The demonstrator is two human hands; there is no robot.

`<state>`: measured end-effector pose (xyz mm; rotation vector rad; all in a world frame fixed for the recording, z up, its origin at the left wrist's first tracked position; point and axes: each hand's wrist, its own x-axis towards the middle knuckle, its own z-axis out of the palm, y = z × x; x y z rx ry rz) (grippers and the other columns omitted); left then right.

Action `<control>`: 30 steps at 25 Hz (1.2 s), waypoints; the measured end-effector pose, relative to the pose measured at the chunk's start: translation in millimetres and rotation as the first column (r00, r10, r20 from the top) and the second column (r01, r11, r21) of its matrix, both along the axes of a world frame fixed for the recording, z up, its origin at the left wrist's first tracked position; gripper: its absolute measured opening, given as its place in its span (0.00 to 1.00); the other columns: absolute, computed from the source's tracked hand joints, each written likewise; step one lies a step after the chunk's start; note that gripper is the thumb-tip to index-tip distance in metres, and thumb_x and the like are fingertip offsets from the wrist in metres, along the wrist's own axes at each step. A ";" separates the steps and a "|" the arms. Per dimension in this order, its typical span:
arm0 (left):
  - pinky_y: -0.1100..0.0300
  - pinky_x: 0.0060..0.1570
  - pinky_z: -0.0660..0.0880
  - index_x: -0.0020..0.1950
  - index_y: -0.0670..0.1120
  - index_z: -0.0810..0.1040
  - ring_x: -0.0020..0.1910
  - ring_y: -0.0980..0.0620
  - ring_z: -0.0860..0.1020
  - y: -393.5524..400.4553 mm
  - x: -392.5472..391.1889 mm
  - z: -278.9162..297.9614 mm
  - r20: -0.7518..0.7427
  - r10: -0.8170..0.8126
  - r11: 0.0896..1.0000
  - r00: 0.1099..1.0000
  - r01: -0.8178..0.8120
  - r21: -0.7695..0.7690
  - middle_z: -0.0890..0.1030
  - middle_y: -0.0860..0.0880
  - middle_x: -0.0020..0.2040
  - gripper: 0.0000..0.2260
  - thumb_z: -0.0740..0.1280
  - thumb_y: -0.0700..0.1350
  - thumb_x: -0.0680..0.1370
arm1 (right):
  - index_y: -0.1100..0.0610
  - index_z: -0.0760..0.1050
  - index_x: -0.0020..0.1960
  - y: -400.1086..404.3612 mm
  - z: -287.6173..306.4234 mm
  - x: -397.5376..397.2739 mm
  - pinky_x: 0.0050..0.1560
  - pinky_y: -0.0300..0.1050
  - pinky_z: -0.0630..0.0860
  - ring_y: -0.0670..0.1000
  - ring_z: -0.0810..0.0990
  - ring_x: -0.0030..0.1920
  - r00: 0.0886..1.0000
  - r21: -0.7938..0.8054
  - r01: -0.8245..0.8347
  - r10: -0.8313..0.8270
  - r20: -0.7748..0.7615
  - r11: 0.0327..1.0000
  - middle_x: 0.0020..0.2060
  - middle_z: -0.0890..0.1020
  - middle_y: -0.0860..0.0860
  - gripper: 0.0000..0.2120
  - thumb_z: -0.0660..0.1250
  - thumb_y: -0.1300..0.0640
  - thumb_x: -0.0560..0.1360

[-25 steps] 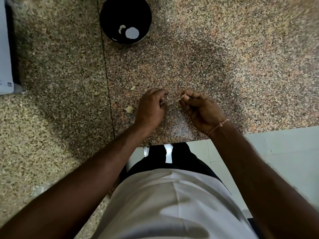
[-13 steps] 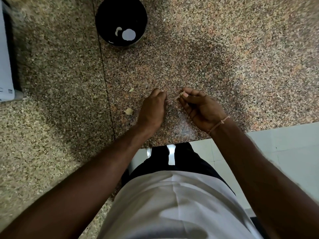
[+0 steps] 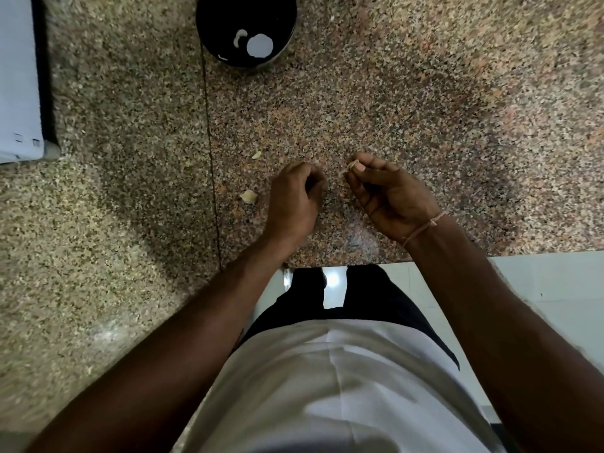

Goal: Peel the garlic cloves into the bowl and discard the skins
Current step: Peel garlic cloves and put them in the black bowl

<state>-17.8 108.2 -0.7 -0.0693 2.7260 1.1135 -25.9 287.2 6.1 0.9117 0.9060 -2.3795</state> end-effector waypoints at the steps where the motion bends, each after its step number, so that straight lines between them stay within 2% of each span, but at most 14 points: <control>1: 0.53 0.47 0.77 0.51 0.41 0.84 0.48 0.47 0.80 4.7 -1.3 0.6 0.002 0.019 1.000 1.000 -0.019 -0.006 0.83 0.45 0.48 0.05 0.75 0.42 0.79 | 0.62 0.81 0.51 2.1 -0.3 -0.5 0.55 0.40 0.83 0.47 0.85 0.44 1.000 -0.016 -0.011 0.011 -0.003 1.000 0.45 0.85 0.52 0.10 0.64 0.72 0.79; 3: 0.51 0.49 0.78 0.51 0.40 0.85 0.48 0.47 0.81 11.5 -3.1 0.7 0.013 0.052 0.998 0.999 -0.052 -0.026 0.84 0.45 0.49 0.04 0.75 0.39 0.78 | 0.62 0.80 0.53 8.3 -0.2 -1.3 0.52 0.39 0.83 0.47 0.85 0.45 0.999 -0.034 -0.042 0.041 -0.012 0.999 0.45 0.86 0.51 0.09 0.64 0.72 0.79; 5: 0.55 0.49 0.78 0.52 0.41 0.85 0.48 0.49 0.81 15.0 -4.4 4.0 0.028 0.061 0.996 0.998 -0.058 -0.070 0.84 0.45 0.51 0.04 0.74 0.37 0.78 | 0.63 0.81 0.52 12.8 0.0 -2.4 0.49 0.39 0.82 0.47 0.85 0.46 0.998 -0.032 -0.065 0.064 -0.024 0.997 0.45 0.86 0.52 0.10 0.64 0.73 0.79; 10: 0.65 0.36 0.65 0.49 0.43 0.82 0.44 0.53 0.75 29.9 -8.4 3.8 0.039 0.043 0.965 0.998 -0.032 -0.262 0.82 0.46 0.50 0.06 0.68 0.34 0.80 | 0.62 0.84 0.48 19.2 1.9 1.0 0.51 0.40 0.83 0.48 0.85 0.46 0.998 -0.026 -0.027 0.025 -0.065 0.999 0.44 0.86 0.53 0.10 0.67 0.72 0.75; 13: 0.64 0.38 0.64 0.54 0.42 0.81 0.47 0.53 0.74 29.1 -12.8 0.5 0.077 -0.002 0.938 0.997 0.028 -0.345 0.80 0.46 0.54 0.06 0.65 0.34 0.82 | 0.62 0.84 0.50 13.0 -0.3 10.8 0.53 0.40 0.83 0.49 0.85 0.46 0.997 -0.031 0.019 -0.022 -0.078 0.999 0.45 0.85 0.53 0.10 0.66 0.73 0.76; 15: 0.65 0.38 0.65 0.52 0.44 0.79 0.48 0.52 0.76 19.0 -9.0 -1.2 0.136 -0.023 0.975 0.990 0.053 -0.216 0.80 0.48 0.52 0.03 0.67 0.37 0.83 | 0.63 0.83 0.50 9.5 -1.4 16.7 0.54 0.41 0.83 0.49 0.84 0.47 0.997 -0.043 0.043 -0.046 -0.065 0.998 0.46 0.85 0.53 0.10 0.66 0.73 0.76; 17: 0.65 0.38 0.73 0.51 0.46 0.79 0.46 0.52 0.80 1.4 -1.5 -0.9 0.222 0.079 0.994 0.972 -0.093 0.052 0.82 0.49 0.49 0.02 0.67 0.41 0.84 | 0.63 0.82 0.49 5.2 -1.7 20.2 0.54 0.41 0.83 0.50 0.84 0.46 0.997 -0.053 0.049 -0.052 -0.049 0.997 0.45 0.84 0.54 0.10 0.66 0.74 0.76; 19: 0.62 0.39 0.80 0.51 0.48 0.78 0.42 0.54 0.83 -15.7 7.7 -3.6 0.364 0.221 0.901 0.905 -0.332 0.278 0.84 0.51 0.44 0.04 0.66 0.43 0.85 | 0.62 0.84 0.47 3.0 -1.6 21.5 0.53 0.41 0.83 0.49 0.85 0.45 0.998 -0.059 0.041 -0.044 -0.049 0.997 0.43 0.84 0.54 0.11 0.66 0.73 0.76; 20: 0.59 0.41 0.81 0.51 0.48 0.79 0.40 0.55 0.83 -20.4 12.1 -5.2 0.410 0.255 0.851 0.876 -0.405 0.335 0.84 0.53 0.40 0.04 0.66 0.42 0.85 | 0.62 0.84 0.46 2.9 -1.2 21.2 0.52 0.41 0.83 0.49 0.85 0.44 0.998 -0.065 0.035 -0.038 -0.048 0.997 0.42 0.85 0.53 0.11 0.66 0.73 0.76; 23: 0.56 0.42 0.80 0.51 0.47 0.79 0.37 0.56 0.82 -22.2 19.8 -5.7 0.480 0.263 0.748 0.837 -0.491 0.447 0.83 0.55 0.35 0.04 0.66 0.41 0.85 | 0.62 0.84 0.47 0.6 2.1 18.1 0.48 0.40 0.83 0.50 0.85 0.45 0.999 -0.075 0.015 -0.018 -0.035 0.997 0.42 0.84 0.53 0.11 0.66 0.73 0.76; 24: 0.57 0.40 0.80 0.51 0.47 0.80 0.37 0.56 0.82 -19.2 20.9 -4.6 0.473 0.259 0.746 0.842 -0.485 0.456 0.83 0.55 0.35 0.04 0.67 0.42 0.85 | 0.63 0.83 0.50 -0.5 2.7 16.8 0.49 0.40 0.83 0.50 0.85 0.45 0.999 -0.069 0.002 -0.005 -0.034 0.998 0.43 0.84 0.54 0.10 0.65 0.73 0.77; 25: 0.59 0.39 0.80 0.51 0.47 0.81 0.37 0.57 0.82 -15.6 21.9 -3.4 0.424 0.262 0.787 0.867 -0.446 0.426 0.84 0.54 0.36 0.03 0.68 0.43 0.84 | 0.63 0.82 0.52 -1.7 3.2 15.7 0.50 0.40 0.83 0.50 0.85 0.46 0.999 -0.064 -0.016 0.014 -0.034 0.998 0.43 0.84 0.54 0.10 0.65 0.73 0.78; 28: 0.69 0.37 0.76 0.49 0.47 0.82 0.38 0.64 0.81 -0.4 20.4 5.8 0.154 0.273 0.938 0.949 -0.299 0.176 0.84 0.54 0.42 0.02 0.73 0.44 0.81 | 0.63 0.81 0.52 -1.5 6.7 13.8 0.52 0.41 0.84 0.50 0.85 0.46 0.996 -0.077 -0.089 0.087 -0.022 0.993 0.44 0.83 0.54 0.10 0.65 0.73 0.77; 30: 0.64 0.42 0.78 0.49 0.43 0.84 0.42 0.57 0.82 10.9 10.7 7.7 0.086 0.298 0.950 0.951 -0.305 0.074 0.86 0.50 0.45 0.03 0.74 0.42 0.80 | 0.63 0.81 0.52 5.1 9.7 9.0 0.54 0.41 0.83 0.50 0.85 0.46 0.989 -0.091 -0.148 0.147 -0.010 0.985 0.44 0.83 0.54 0.10 0.65 0.73 0.77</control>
